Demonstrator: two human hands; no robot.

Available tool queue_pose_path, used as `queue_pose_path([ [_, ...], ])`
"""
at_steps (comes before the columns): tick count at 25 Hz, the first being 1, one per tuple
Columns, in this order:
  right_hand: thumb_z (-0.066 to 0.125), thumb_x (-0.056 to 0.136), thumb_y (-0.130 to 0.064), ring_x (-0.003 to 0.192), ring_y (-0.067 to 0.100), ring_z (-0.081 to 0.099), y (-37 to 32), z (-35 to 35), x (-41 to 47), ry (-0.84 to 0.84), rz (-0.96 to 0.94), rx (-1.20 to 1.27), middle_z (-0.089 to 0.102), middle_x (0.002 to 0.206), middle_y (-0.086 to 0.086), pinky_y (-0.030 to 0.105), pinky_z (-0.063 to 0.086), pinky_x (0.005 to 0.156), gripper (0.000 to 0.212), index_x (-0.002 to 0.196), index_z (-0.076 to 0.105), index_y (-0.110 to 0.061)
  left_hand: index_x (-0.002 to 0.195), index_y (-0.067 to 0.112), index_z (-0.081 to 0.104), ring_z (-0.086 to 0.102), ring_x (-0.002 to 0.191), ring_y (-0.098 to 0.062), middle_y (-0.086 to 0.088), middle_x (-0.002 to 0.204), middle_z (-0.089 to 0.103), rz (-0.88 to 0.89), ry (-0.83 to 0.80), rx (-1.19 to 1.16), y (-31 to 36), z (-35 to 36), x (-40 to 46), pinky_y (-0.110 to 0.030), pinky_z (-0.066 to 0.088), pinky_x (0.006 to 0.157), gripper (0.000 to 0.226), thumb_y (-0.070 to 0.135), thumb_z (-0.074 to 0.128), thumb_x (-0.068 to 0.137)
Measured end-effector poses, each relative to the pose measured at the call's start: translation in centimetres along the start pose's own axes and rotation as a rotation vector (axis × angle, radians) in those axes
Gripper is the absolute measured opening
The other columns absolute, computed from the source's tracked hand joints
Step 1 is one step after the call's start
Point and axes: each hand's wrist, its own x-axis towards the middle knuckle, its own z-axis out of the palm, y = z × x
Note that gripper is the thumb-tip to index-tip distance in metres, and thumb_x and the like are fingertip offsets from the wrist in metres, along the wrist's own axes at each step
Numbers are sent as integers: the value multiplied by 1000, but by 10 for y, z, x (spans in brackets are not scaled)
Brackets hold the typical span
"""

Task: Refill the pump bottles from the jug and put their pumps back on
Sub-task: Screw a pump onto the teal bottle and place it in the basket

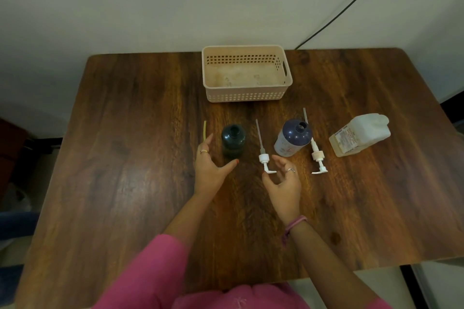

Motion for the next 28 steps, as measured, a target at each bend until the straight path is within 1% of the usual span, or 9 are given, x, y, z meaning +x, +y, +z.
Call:
queue_pose_path([
  [3,70,80,-8,110,2,55,-1,6,1,-19,-4,40,57,116,-11,26,50,91,43,117,58,-25,140,18,38,44,120,-4,8,131,41,-18,36,43,-9,-18,-11,-18,39,101,79,21,81,73],
  [8,67,82,-4,109,4,58,-13,11,-2,-104,-11,71,62,112,-9,24,49,93,35,114,60,-18,137,10,40,52,110,-14,-3,126,46,-192,117,156,-28,-31,-13,-31,49,95,74,29,78,76],
  [10,66,83,-2,107,3,59,-19,12,-4,-135,-12,84,61,110,-10,21,49,91,34,112,60,-18,131,10,45,54,105,-14,-3,122,50,-239,63,197,-33,-29,-10,-25,50,82,68,35,76,76],
  [13,65,83,-1,105,4,59,-23,15,-5,-145,-27,60,62,107,-10,22,49,91,33,111,60,-18,118,10,51,53,85,-6,-2,108,56,-245,36,246,-31,-21,-5,-13,38,61,53,34,75,78],
  [15,66,84,-2,105,4,59,-22,16,-4,-166,-42,10,62,107,-10,23,49,91,32,111,60,-18,115,8,52,52,72,-1,0,95,60,-280,36,232,-31,-18,0,-13,37,56,46,29,73,81],
  [18,66,84,-5,102,0,60,-20,19,-3,-206,-102,-80,62,107,-12,25,51,90,32,111,62,-21,114,7,52,50,69,2,2,90,60,-330,24,207,-29,-20,4,-13,37,55,41,25,72,82],
  [22,61,87,-7,94,7,60,-24,25,4,-299,-348,-349,60,113,-7,26,51,85,31,115,62,-21,108,10,54,58,72,-4,1,87,64,-354,29,116,-23,-34,-4,-14,39,56,37,24,74,80],
  [25,55,87,0,110,17,58,-33,42,15,-474,-662,-509,55,130,3,26,48,92,43,127,56,-15,103,14,57,63,73,-8,2,81,67,-364,49,0,-16,-46,-19,-18,48,61,35,26,76,77],
  [28,62,85,-3,115,25,58,-47,66,22,-641,-860,-620,46,143,5,34,51,88,53,135,50,-16,100,17,59,67,75,-11,1,79,70,-339,34,-54,-4,-53,-39,-27,55,67,34,31,77,75],
])
